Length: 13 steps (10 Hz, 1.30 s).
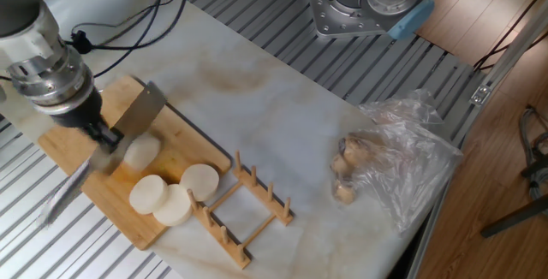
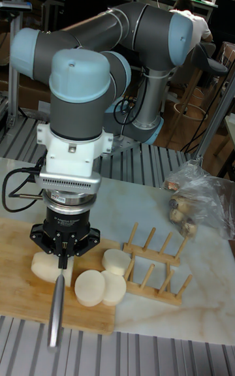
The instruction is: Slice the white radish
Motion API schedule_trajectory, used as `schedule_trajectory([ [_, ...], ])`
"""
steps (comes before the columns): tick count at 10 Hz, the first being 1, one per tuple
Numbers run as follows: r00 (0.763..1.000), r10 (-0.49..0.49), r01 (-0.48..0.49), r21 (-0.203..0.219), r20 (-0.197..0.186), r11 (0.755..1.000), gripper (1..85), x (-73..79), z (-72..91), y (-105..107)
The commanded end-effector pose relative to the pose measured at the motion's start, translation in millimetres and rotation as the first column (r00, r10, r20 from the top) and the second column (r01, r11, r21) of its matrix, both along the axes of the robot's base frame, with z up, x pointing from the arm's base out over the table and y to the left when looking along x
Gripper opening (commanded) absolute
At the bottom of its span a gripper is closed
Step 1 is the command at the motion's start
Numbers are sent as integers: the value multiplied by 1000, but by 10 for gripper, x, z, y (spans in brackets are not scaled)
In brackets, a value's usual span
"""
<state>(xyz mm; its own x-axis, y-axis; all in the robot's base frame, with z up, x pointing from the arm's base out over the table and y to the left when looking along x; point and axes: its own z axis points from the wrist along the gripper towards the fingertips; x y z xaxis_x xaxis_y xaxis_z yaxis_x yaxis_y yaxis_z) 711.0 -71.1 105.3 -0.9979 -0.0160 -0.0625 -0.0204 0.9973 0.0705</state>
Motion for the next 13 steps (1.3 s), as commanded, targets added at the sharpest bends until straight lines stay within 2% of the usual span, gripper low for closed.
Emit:
schedule_trajectory([
  [1, 1000, -14, 14, -39, 24, 999, 13, 32, -31, 81],
  [4, 1000, -1, 1, -40, 1, 999, 13, 15, 102, 22],
  [6, 1000, -10, 10, -53, 9, 999, 13, 23, 131, 37],
  [7, 1000, -2, 3, -71, 10, 997, 13, 53, 201, 13],
  [9, 997, 19, -13, -82, 73, 997, 13, 236, 232, -26],
  [11, 993, 20, -13, -60, 121, 998, 13, 385, 137, -27],
  [13, 994, 8, -4, -34, 113, 999, 13, 371, 90, 22],
])
